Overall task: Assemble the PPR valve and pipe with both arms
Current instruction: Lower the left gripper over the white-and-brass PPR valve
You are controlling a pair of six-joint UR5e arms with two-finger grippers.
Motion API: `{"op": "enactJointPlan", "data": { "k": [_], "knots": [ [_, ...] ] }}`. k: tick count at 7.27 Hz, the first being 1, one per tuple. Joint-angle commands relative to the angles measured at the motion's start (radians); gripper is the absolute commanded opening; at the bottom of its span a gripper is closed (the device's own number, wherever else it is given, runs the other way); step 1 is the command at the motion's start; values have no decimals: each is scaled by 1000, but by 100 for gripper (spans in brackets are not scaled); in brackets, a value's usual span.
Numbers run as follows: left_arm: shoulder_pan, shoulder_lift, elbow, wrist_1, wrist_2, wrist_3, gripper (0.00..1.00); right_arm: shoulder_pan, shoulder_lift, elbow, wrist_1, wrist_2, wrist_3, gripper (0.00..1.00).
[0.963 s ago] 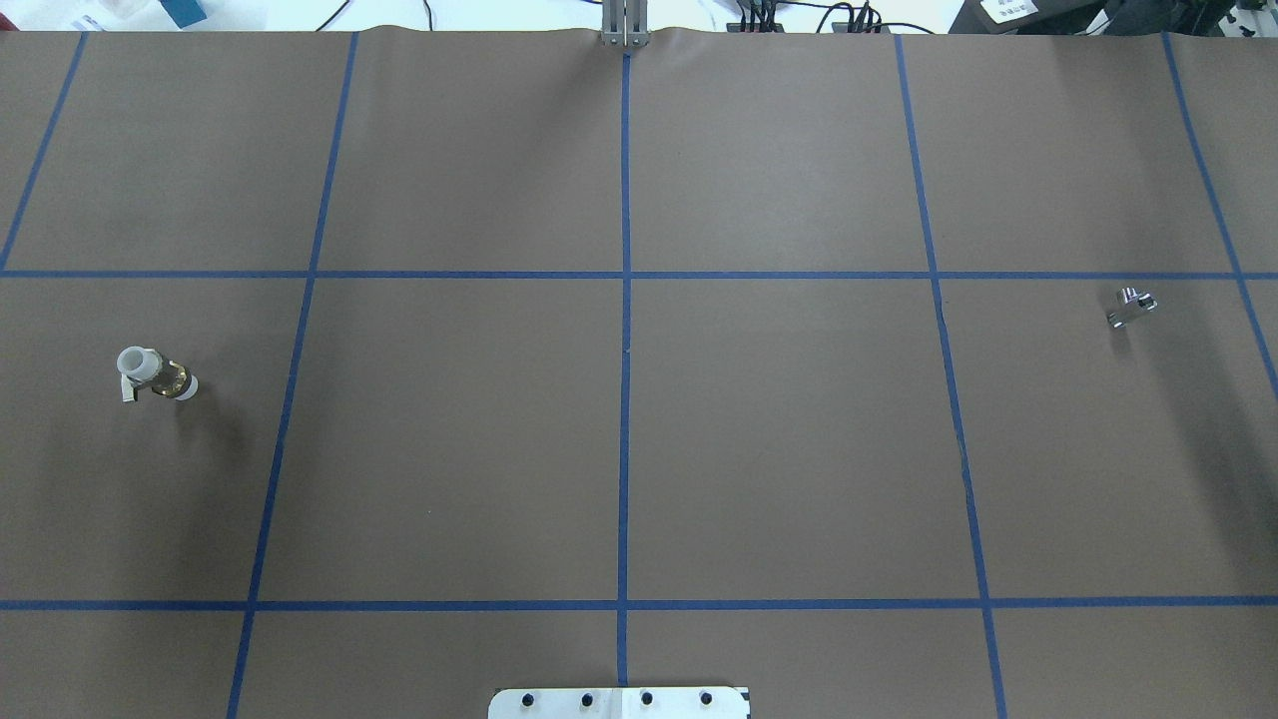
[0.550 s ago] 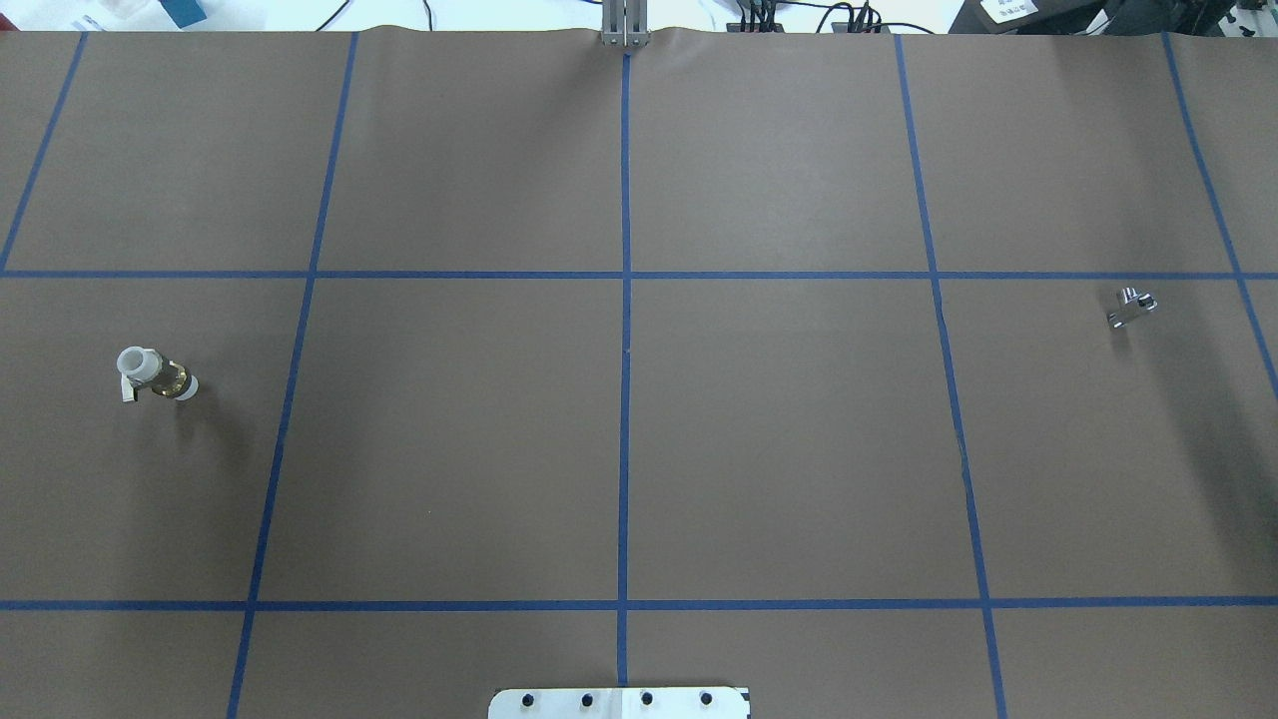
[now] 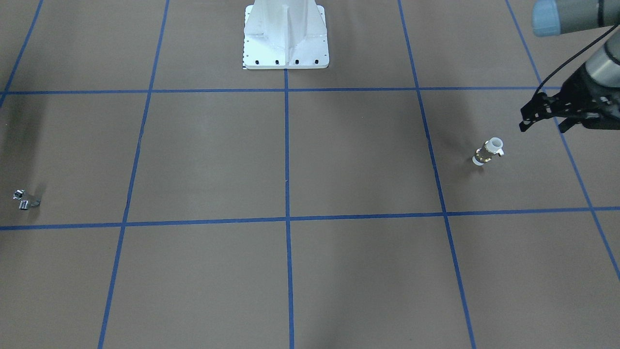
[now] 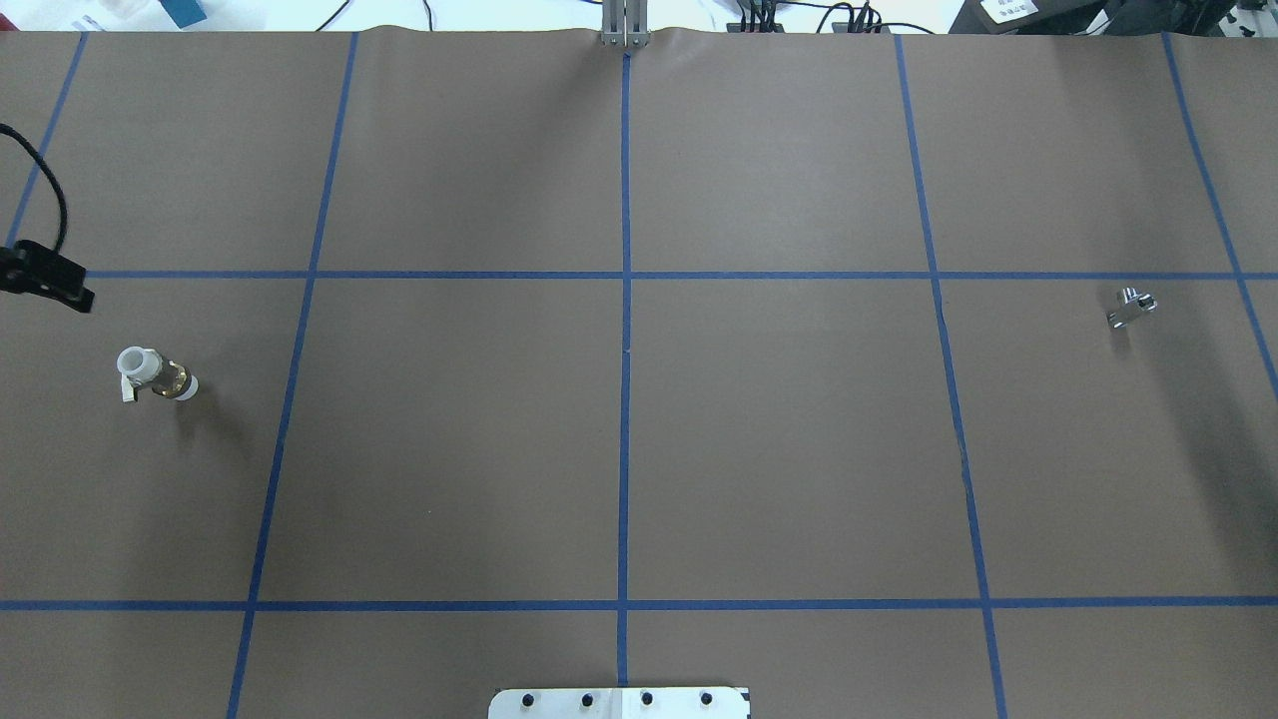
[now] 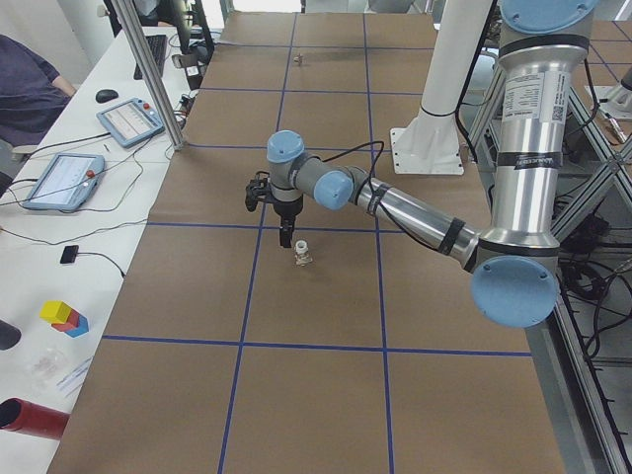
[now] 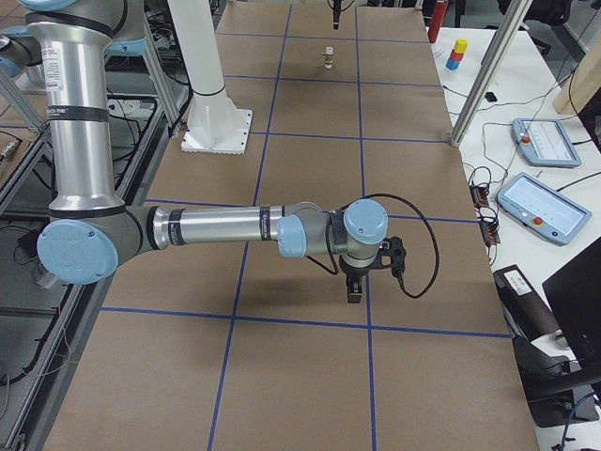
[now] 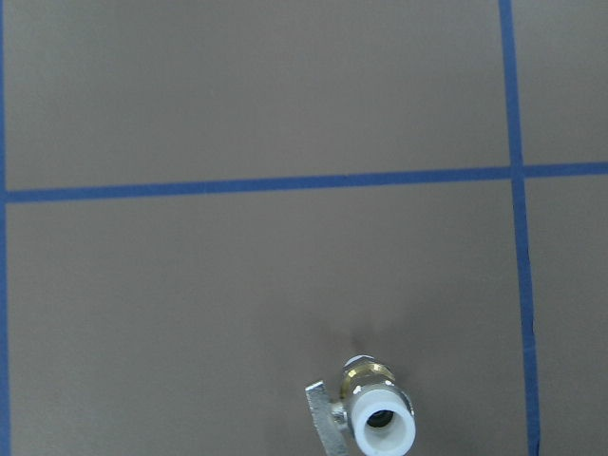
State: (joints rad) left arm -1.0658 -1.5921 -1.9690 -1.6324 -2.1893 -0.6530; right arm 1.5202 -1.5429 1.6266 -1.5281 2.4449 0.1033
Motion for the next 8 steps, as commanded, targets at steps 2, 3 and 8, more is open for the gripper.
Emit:
{"op": "enactJointPlan", "data": {
  "k": [2, 3, 8],
  "knots": [
    [156, 4, 2, -44, 91, -151, 99, 0, -3, -1, 0, -1, -2, 99],
    [156, 4, 25, -50, 91, -146, 99, 0, -3, -1, 0, -1, -2, 99],
    [158, 4, 139, -224, 85, -148, 99, 0, -3, -2, 0, -3, -4, 99]
  ]
}}
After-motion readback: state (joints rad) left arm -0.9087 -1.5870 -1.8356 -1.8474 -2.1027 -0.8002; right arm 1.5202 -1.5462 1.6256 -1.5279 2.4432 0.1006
